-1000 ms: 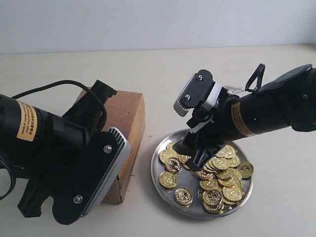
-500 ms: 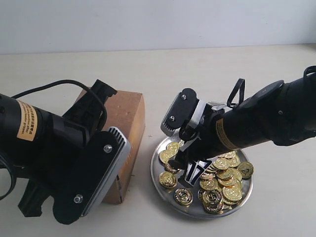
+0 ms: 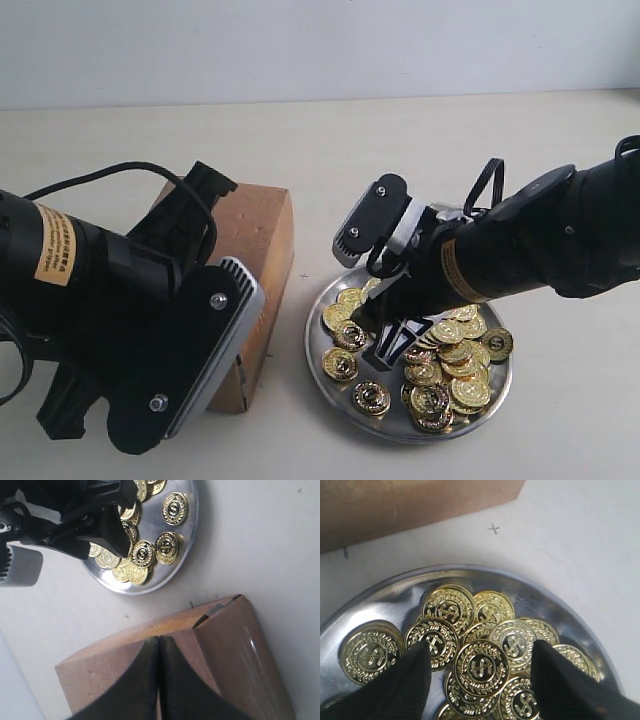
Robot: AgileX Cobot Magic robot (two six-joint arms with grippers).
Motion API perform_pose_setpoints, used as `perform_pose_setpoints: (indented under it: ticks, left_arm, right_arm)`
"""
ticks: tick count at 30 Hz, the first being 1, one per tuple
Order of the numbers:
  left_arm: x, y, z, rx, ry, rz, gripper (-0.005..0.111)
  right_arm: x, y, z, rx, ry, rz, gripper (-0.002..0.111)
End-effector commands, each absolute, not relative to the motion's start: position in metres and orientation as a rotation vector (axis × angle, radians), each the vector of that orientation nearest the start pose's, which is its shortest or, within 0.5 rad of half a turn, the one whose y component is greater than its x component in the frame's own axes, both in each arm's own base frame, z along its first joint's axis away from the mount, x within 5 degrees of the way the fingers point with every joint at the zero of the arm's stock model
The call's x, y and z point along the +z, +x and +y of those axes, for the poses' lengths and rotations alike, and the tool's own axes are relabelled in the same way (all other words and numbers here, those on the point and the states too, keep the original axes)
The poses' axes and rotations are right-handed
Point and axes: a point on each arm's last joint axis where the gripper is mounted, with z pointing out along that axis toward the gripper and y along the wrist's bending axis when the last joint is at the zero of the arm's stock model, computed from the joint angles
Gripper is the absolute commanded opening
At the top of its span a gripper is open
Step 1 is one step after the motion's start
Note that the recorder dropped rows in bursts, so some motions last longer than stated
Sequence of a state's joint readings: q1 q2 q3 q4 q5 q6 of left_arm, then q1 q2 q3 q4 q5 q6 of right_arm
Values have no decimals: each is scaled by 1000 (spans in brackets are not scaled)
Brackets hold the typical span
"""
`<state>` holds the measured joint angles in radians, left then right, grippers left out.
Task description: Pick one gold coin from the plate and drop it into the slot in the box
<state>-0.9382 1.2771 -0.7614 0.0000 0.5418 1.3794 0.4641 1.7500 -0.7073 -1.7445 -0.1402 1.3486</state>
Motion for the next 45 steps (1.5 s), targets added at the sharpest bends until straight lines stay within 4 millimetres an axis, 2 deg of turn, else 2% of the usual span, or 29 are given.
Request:
perform_pose_setpoints:
  ticks: [1,9,14,29,34,37,38,45]
  left_arm:
    - [246,144,-196,160,2311,1038,0]
    - [246,144,-196,160,2311,1038,0]
    - [246,144,-196,160,2311,1038,0]
    - [247,144,-196,162,2303,1034,0]
    - [247,144,-197,162,2300,1036,0]
    - [247,144,-197,162,2300,1036,0]
    - [247,144,-197,162,2300,1036,0]
    - [247,144,-197,161,2299,1038,0]
  right_arm:
    - [128,263,146,204,-1086,2304,56]
    - [127,264,144,172,-1117,2287,56]
    - [117,265,143,134,-1152,2302,56]
    - [105,267,141,88,-1177,2329,56]
    - [102,258,157,47,-1296,2273,56]
    - [106,266,156,-48,-1241,2264,56]
    - [106,267,155,-50,-1210,2278,56]
    - [104,263,161,34,-1278,2260,56]
